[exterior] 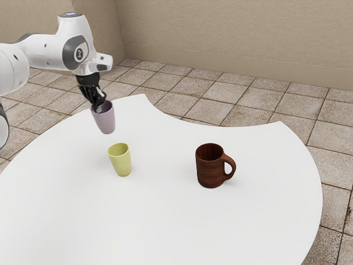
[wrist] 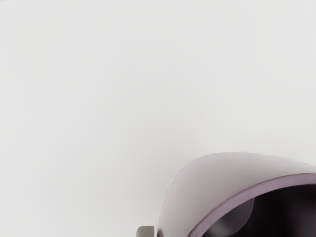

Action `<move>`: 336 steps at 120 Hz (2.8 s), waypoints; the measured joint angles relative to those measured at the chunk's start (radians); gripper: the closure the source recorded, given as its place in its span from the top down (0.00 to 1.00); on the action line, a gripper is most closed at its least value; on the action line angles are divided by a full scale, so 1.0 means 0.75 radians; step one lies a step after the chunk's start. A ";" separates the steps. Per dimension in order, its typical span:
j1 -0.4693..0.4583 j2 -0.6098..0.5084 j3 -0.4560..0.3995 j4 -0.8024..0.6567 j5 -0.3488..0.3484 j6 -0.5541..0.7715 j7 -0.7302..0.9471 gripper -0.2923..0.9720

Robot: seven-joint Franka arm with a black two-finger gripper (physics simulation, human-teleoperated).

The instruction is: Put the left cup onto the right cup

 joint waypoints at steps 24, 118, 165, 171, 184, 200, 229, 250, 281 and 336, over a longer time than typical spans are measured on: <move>-0.039 -0.058 0.000 -0.073 0.000 -0.001 -0.004 0.15; -0.089 -0.194 -0.006 -0.315 -0.011 0.047 -0.054 0.15; -0.086 -0.166 -0.006 -0.310 -0.010 0.059 -0.070 0.15; -0.086 -0.164 -0.007 -0.309 -0.008 0.059 -0.072 0.15; -0.086 -0.158 -0.008 -0.308 -0.006 0.060 -0.076 0.15; -0.086 -0.138 -0.009 -0.305 -0.006 0.060 -0.079 0.15; -0.084 -0.114 -0.012 -0.305 -0.007 0.062 -0.085 0.15; -0.083 -0.101 -0.014 -0.305 -0.002 0.076 -0.086 0.18; -0.080 -0.103 -0.014 -0.304 -0.012 0.088 -0.080 0.53; -0.109 -0.247 -0.015 -0.306 -0.018 0.037 -0.075 0.70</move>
